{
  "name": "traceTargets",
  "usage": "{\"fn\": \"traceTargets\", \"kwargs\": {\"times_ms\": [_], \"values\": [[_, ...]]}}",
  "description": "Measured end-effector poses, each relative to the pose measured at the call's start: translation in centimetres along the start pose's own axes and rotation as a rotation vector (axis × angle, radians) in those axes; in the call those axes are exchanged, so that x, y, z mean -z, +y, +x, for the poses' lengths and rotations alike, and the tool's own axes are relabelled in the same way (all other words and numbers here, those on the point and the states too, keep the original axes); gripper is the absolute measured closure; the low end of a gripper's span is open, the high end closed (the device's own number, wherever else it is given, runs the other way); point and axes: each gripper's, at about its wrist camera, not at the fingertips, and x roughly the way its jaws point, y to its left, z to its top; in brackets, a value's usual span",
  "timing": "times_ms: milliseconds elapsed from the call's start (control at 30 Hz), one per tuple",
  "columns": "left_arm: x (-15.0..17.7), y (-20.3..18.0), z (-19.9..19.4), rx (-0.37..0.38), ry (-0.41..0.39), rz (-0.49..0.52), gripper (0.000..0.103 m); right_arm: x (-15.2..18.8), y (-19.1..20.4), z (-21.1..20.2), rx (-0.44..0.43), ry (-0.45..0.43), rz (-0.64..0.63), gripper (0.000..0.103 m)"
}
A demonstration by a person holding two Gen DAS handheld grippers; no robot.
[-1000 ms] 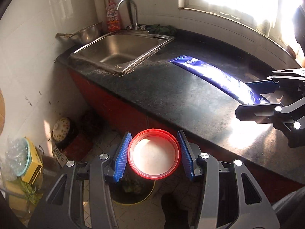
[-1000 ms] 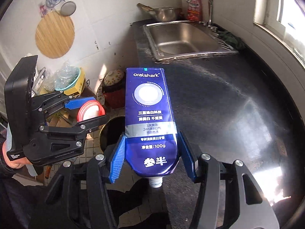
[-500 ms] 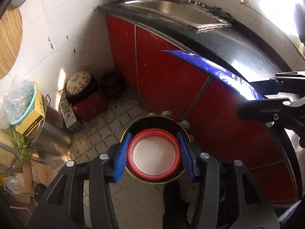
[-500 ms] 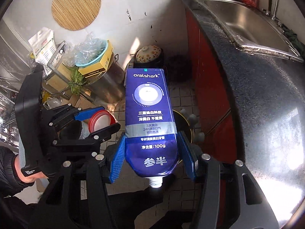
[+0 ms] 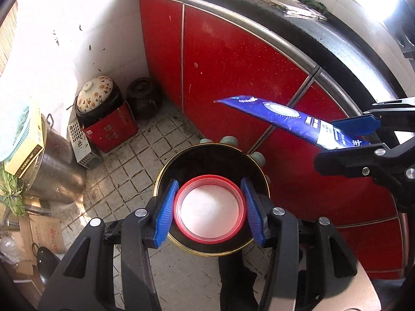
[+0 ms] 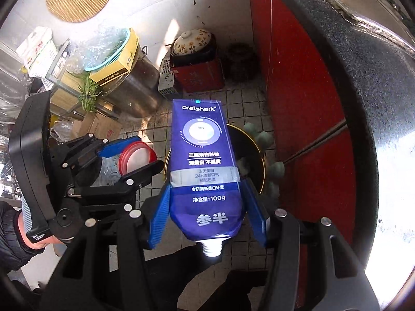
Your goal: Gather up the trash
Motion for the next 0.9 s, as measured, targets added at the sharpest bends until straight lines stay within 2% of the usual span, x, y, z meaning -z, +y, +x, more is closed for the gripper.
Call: {"fn": "traceTargets", "kwargs": {"times_ms": [33, 67, 100, 367, 567, 667, 800, 900], "values": [[0.0, 0.1, 0.0, -0.008, -0.004, 0.000, 0.032, -0.1, -0.2, 0.0, -0.002, 0.000, 0.008, 0.041], [0.0, 0.2, 0.0, -0.014, -0.012, -0.001, 0.024, -0.2, -0.4, -0.1, -0.001, -0.005, 0.015, 0.028], [0.0, 0.4, -0.2, -0.018, -0.021, -0.006, 0.019, -0.3, -0.6, -0.3, -0.003, -0.012, 0.022, 0.024], [-0.3, 0.5, -1.1, -0.021, -0.016, -0.015, 0.019, 0.2, -1.4, -2.7, -0.003, -0.044, 0.037, 0.024], [-1.6, -2.1, -3.7, -0.042, -0.044, 0.031, 0.016, 2.4, -2.5, -7.7, 0.008, -0.123, 0.077, 0.023], [-3.2, -5.5, -5.6, -0.087, -0.055, 0.078, 0.012, 4.5, -3.8, -11.5, 0.054, -0.174, 0.103, 0.020], [-5.9, -11.8, -8.4, -0.002, -0.100, 0.180, 0.007, 9.5, -7.0, -17.9, 0.181, -0.262, 0.198, 0.015], [-8.0, -18.4, -10.4, 0.120, -0.117, 0.261, 0.007, 15.0, -10.1, -23.4, 0.330, -0.332, 0.311, 0.013]]}}
